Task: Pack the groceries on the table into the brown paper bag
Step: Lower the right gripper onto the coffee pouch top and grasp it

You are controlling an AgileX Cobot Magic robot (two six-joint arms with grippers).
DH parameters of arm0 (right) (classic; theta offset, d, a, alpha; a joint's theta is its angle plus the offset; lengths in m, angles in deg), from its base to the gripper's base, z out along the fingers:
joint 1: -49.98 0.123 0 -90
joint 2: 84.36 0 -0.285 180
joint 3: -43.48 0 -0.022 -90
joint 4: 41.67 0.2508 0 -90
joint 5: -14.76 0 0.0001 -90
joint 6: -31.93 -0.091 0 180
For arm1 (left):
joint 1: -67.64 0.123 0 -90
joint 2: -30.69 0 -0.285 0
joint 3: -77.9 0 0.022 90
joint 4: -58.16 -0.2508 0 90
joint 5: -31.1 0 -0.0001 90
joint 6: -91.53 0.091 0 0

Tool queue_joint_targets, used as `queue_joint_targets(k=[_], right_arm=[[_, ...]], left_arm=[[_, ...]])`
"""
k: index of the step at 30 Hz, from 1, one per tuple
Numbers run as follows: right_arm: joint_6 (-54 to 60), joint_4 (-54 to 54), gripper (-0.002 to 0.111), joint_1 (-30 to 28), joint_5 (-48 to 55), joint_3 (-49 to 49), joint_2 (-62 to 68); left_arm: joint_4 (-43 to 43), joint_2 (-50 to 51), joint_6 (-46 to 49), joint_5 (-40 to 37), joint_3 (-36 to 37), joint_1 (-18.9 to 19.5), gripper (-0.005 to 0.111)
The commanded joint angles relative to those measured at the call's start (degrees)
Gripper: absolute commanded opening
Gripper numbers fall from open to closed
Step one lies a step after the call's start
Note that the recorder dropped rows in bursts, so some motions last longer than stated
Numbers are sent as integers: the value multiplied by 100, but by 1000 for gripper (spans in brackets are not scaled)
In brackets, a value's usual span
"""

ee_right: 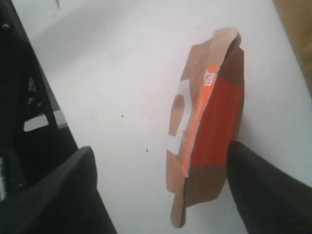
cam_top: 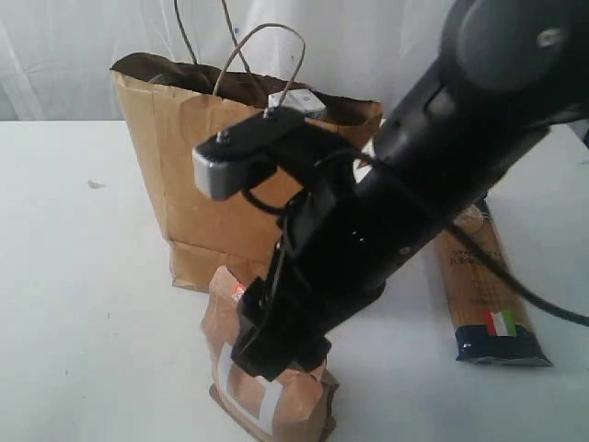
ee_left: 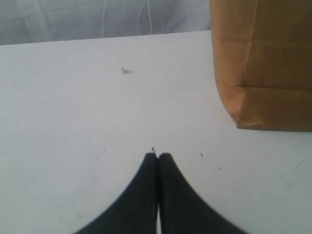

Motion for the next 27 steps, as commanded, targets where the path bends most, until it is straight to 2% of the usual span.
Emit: queue_joint_targets(k=[1,8,11,13,16,17,27], right_arm=[[44,-360,69,24,-237,-15,536],[44,-370,68,24,-238,-15,1274],[-30,-350,60,24,-189,-15,1554],[-136,-350,45,24,-172,-15,1659],[-164,-350,8,24,-160,-15,1701],[-179,-334,1,24,-191,-15,1687],[-310,-428,0,24,-293,-5,449]], left_arm=[[20,-29,15,27,24,18,0],[20,-29,15,27,24,18,0],[20,-29,15,27,24,18,0],[20,-29,15,27,24,18,0],[20,-29,15,27,24,18,0],[20,-29,15,27,24,18,0],[20,-29,15,27,24,18,0]])
